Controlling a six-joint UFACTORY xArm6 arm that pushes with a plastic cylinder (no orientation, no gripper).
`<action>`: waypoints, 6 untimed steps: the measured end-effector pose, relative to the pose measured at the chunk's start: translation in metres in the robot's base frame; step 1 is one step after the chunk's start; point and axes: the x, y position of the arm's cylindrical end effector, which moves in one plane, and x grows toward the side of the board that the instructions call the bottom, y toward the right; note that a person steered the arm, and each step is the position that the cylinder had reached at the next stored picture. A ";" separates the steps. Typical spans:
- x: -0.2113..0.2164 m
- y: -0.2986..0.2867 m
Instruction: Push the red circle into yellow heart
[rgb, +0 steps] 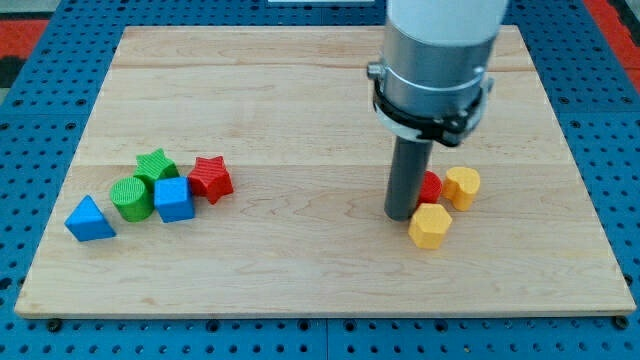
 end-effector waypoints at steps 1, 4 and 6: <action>0.029 0.005; -0.027 0.001; -0.045 -0.041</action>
